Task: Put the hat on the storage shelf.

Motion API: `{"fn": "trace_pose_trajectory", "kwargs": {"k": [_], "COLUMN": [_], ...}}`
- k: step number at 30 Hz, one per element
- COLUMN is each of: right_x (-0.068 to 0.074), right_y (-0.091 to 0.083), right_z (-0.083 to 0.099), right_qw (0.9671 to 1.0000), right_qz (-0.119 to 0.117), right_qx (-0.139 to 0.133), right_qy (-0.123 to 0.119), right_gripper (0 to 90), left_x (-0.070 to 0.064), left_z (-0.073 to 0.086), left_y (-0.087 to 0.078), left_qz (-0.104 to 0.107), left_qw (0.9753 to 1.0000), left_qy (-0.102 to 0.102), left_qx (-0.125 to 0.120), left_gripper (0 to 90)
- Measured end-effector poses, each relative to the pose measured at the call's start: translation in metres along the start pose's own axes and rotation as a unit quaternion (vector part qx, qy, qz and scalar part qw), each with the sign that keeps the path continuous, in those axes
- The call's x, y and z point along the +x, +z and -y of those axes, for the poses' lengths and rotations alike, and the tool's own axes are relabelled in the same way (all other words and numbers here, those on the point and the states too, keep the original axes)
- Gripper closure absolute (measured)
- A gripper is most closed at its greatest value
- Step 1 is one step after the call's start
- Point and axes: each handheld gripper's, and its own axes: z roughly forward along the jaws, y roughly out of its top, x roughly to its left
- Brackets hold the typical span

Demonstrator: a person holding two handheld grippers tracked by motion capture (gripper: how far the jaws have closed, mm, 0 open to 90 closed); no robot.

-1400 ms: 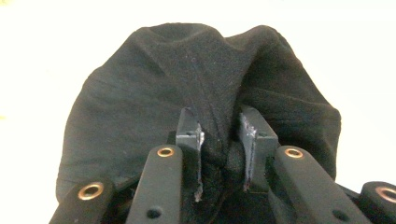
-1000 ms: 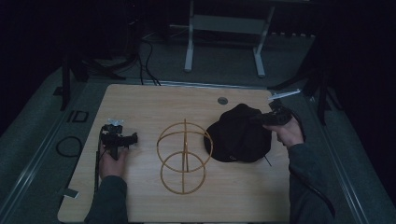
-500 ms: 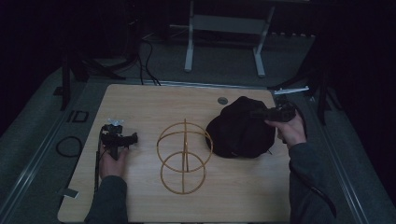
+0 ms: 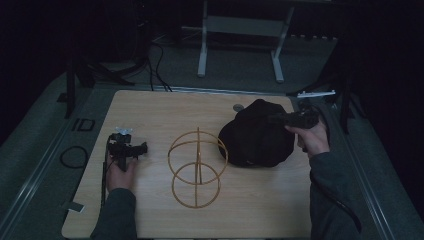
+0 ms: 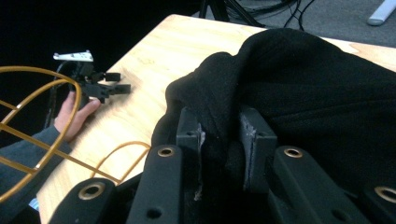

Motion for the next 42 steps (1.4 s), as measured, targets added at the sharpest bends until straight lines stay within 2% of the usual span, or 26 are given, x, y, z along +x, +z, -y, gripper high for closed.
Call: {"fn": "trace_pose_trajectory", "kwargs": {"k": [14,26,39,42], "right_x": [0.013,0.018,0.028,0.030], "right_y": [-0.016,-0.030,-0.044,-0.047], "right_z": [-0.014,-0.023,-0.039,-0.042], "right_qw": [0.9996,0.9979,0.9962,0.9965], "right_qz": [-0.016,-0.038,-0.050,-0.046], "right_qx": [-0.022,-0.050,-0.069,-0.068], "right_qy": [-0.005,0.014,0.016,0.014], "right_gripper": [73.0,73.0,73.0,72.9], "left_x": [0.000,0.000,0.000,0.000], "left_z": [0.000,0.000,0.000,0.000], "left_y": [0.000,0.000,0.000,0.000], "left_qz": [0.000,0.000,0.000,0.000], "left_qw": [1.0000,1.0000,1.0000,1.0000], "left_qy": [0.000,0.000,0.000,0.000], "left_qx": [0.000,0.001,0.001,0.001], "left_gripper": [10.2,10.2,10.2,10.2]}}
